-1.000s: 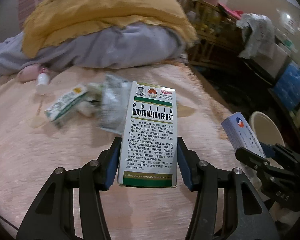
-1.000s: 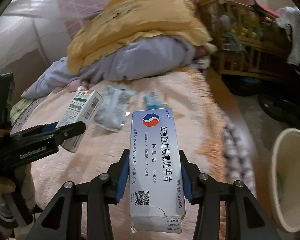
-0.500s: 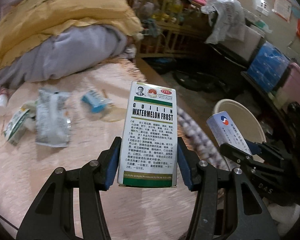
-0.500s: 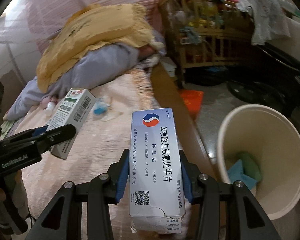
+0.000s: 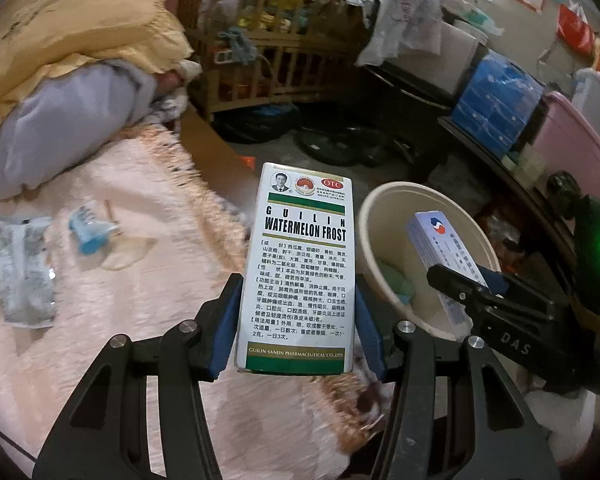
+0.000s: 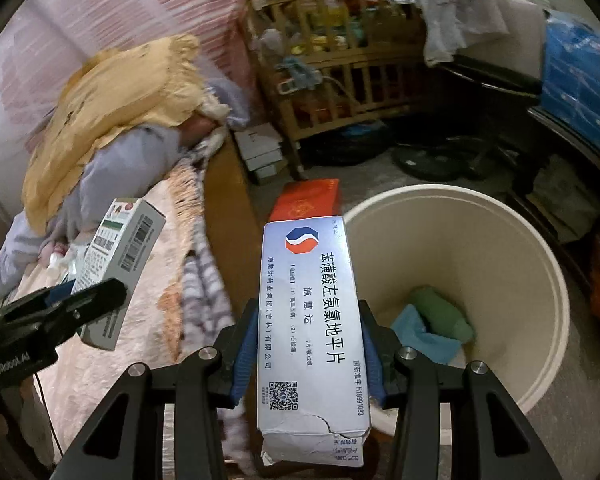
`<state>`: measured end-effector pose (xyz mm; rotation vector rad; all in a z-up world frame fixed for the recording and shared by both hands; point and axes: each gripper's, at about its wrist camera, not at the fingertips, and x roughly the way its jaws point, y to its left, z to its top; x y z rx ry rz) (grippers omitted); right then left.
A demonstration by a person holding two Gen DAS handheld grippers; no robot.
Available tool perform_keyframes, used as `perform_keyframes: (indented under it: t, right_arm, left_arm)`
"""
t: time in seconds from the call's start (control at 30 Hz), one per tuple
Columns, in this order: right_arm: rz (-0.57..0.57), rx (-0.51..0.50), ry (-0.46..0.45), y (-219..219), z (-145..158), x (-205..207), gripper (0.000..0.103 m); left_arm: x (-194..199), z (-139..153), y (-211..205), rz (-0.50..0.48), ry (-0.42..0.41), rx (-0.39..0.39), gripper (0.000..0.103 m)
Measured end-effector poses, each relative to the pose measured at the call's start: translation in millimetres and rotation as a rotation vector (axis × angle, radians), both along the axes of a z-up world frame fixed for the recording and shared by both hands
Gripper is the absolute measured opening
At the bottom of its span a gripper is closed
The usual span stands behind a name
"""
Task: Collect trash
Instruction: 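Carry both medicine boxes over the white bucket and open both tools to drop them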
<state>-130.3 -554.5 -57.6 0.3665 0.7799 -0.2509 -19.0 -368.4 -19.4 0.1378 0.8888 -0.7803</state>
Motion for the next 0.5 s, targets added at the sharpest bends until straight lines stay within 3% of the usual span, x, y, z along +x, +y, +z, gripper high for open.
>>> perform_keyframes:
  t: [0.5]
  right_arm:
    - [-0.146, 0.056, 0.01, -51.4, -16.8, -16.0, 0.044]
  left_arm:
    - [-1.0, -15.9, -54.2, -0.094, 0.037, 0.013, 0.051]
